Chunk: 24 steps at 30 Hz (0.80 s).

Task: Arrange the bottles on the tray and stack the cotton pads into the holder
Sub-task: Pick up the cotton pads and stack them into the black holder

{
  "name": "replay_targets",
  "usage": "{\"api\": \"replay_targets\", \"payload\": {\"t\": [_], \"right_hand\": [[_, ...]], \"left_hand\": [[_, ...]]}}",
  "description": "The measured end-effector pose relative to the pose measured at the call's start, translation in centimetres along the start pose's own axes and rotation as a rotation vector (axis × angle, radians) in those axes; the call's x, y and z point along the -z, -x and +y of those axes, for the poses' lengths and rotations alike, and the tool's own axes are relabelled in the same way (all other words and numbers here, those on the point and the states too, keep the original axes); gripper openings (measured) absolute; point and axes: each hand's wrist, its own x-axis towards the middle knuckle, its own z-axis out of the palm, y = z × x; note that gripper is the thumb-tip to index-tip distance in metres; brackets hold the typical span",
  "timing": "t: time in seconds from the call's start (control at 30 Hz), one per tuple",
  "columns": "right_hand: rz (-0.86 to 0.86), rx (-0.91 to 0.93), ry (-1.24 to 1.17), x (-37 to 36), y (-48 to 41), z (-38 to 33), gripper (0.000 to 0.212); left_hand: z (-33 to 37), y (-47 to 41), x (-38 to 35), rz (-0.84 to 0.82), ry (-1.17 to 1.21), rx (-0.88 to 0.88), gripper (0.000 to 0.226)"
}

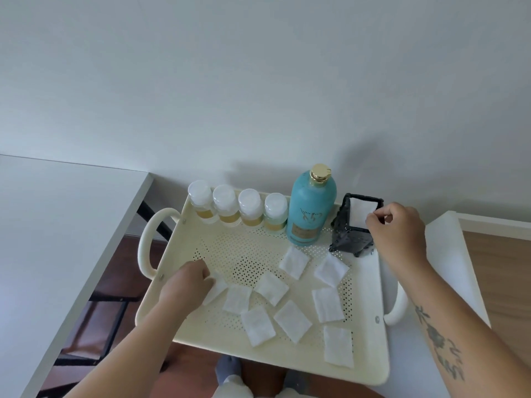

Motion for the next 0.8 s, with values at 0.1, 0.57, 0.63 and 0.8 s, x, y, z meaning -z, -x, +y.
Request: {"api": "replay_targets", "payload": {"t": [0.1, 0.57, 0.63, 0.8], "right_hand": [[0.048, 0.055, 0.038, 0.0, 0.3, -0.2, 0.019], [-0.071, 0.224, 0.395, -0.9, 0.5, 0.6, 0.038], [-0.107, 0.209, 0.415, -0.9, 0.4, 0.4, 0.040], [0.033, 0.251, 0.361, -0.8, 0.9, 0.1, 0.035]], "left_hand": [[0.0, -0.1, 0.1, 0.017, 0.028, -0.022, 0.010], [2.5, 0.6, 3.4, 0.125, 0.490, -0.061, 0.007], [3.4, 0.9, 3.7, 0.079, 0.608, -0.053, 0.007], [6.1, 2.1, 4.6, -0.045, 0.949, -0.082, 0.019]]}}
